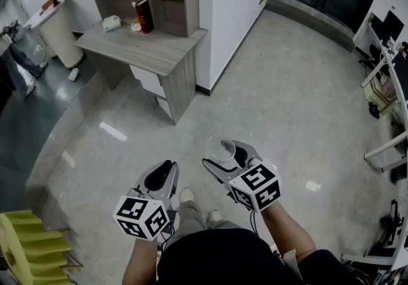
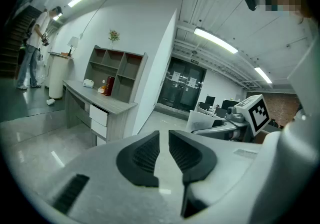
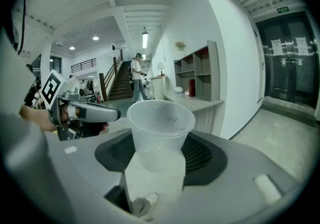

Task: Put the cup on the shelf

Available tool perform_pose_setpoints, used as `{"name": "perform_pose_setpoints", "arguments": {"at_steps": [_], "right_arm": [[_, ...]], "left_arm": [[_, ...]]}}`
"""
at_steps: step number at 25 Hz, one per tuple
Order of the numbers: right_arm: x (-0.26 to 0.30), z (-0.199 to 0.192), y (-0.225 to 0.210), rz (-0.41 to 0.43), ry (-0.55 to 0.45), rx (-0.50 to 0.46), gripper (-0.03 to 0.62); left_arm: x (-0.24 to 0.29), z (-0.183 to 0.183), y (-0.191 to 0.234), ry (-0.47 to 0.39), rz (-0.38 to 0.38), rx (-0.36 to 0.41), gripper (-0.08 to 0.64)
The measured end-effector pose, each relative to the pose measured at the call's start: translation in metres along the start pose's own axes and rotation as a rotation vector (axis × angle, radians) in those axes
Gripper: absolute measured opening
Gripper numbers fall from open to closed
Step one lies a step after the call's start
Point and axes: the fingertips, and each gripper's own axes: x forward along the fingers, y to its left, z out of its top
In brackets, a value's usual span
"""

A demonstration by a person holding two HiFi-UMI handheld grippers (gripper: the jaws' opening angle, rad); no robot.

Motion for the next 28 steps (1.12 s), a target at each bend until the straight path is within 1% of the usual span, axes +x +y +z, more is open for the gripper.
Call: {"name": "perform_pose_setpoints", "arguments": {"at_steps": [5, 10, 15, 23, 28], "right_arm": [[0.007, 0.001, -0.005, 0.01, 0.001, 0.015, 0.284], [0.024, 0.003, -0.01, 0.028, 0.02, 0.029, 0.284], [0.047, 0.013, -0.017, 0.034, 0.034, 0.033, 0.285], [0.102, 0.037, -0.031, 0.049, 0.067, 0.036, 0.285], [0.142, 0.062, -0.041, 0.051, 0.07, 0.028, 0.285]], "left_arm": [[0.007, -0.001, 0.006, 0.016, 0.009, 0.004, 0.052], [0.015, 0.0, 0.021, 0.034, 0.025, 0.004, 0.054], [0.03, 0.007, 0.049, 0.056, 0.064, -0.003, 0.066], [0.057, 0.029, 0.091, 0.087, 0.025, 0.008, 0.066], [0.071, 0.049, 0.131, 0.084, 0.035, 0.01, 0.066]]}}
